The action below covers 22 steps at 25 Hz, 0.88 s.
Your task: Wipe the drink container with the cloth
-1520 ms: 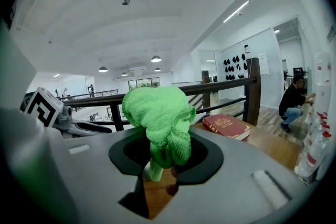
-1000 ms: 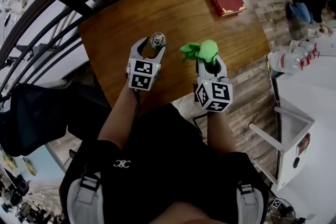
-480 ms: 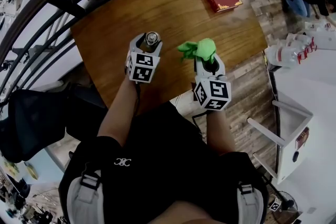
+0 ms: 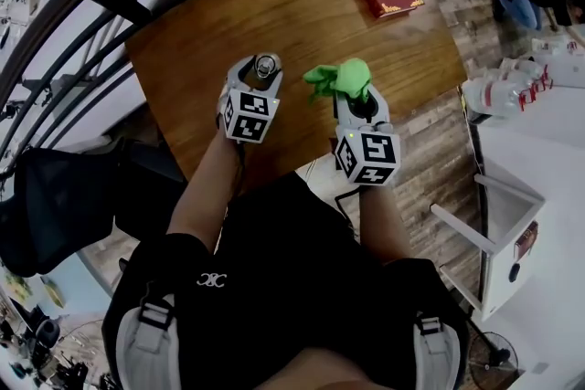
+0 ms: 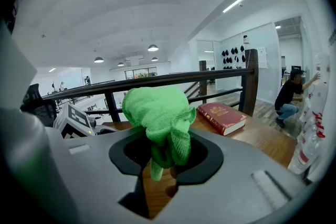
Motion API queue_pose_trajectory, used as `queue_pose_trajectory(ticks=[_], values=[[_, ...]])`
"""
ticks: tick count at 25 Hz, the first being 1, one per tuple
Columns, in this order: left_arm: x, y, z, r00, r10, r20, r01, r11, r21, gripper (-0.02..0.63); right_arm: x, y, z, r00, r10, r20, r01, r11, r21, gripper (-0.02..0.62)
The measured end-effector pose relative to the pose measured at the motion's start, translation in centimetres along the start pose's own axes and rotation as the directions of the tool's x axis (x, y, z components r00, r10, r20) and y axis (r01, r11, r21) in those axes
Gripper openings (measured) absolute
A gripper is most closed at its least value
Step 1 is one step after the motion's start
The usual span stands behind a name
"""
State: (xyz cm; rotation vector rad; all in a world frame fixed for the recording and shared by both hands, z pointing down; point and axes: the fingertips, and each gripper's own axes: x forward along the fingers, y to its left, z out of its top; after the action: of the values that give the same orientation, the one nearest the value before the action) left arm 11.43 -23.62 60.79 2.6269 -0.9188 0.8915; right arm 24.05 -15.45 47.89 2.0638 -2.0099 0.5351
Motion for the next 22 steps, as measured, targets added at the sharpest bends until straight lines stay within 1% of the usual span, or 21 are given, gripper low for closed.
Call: queue_pose_trajectory(ticks=[4, 8, 12, 15, 17, 18, 20, 22], values=[[-1.0, 0.6, -0.5, 1.000, 0.018, 0.025, -0.016, 0.999, -0.052, 0.301, -0.3, 1.0, 0.2, 1.000, 0.025, 0.003, -0.025, 1.000, -0.006, 0.110], [-1.8, 0.6, -1.4, 0.999, 0.017, 0.042, -0.013, 0.994, -0.106, 0.301, -0.2, 1.7, 0.0, 0.999, 0.046, 0.000, -0.046, 0.999, -0.012, 0.110], [-2.6, 0.3, -2.3, 0.997, 0.022, 0.070, -0.015, 0.994, -0.107, 0.301, 0.3, 3.3, -0.4, 0.996, 0.091, -0.004, -0.091, 0.995, -0.028, 0.110], [-3.5, 0.2, -3.0, 0.996, 0.022, 0.091, -0.012, 0.994, -0.105, 0.301, 1.0, 5.3, -0.5, 0.988, 0.153, -0.002, -0.153, 0.987, -0.047, 0.110], [-4.0, 0.1, -3.6, 0.994, 0.019, 0.104, -0.008, 0.994, -0.107, 0.301, 1.6, 7.0, -0.4, 0.975, 0.223, 0.002, -0.222, 0.973, -0.059, 0.110], [-4.3, 0.0, -3.9, 0.994, 0.018, 0.110, -0.006, 0.995, -0.104, 0.301, 1.9, 7.9, -0.3, 0.964, 0.267, 0.004, -0.266, 0.962, -0.068, 0.110], [-4.7, -0.1, -4.5, 0.993, 0.017, 0.117, -0.006, 0.996, -0.094, 0.301, 2.7, 10.0, -0.5, 0.934, 0.358, -0.009, -0.357, 0.929, -0.095, 0.110], [-5.0, -0.2, -5.0, 0.993, 0.017, 0.120, -0.006, 0.996, -0.091, 0.301, 3.7, 12.0, -1.4, 0.902, 0.429, -0.052, -0.432, 0.893, -0.130, 0.110]])
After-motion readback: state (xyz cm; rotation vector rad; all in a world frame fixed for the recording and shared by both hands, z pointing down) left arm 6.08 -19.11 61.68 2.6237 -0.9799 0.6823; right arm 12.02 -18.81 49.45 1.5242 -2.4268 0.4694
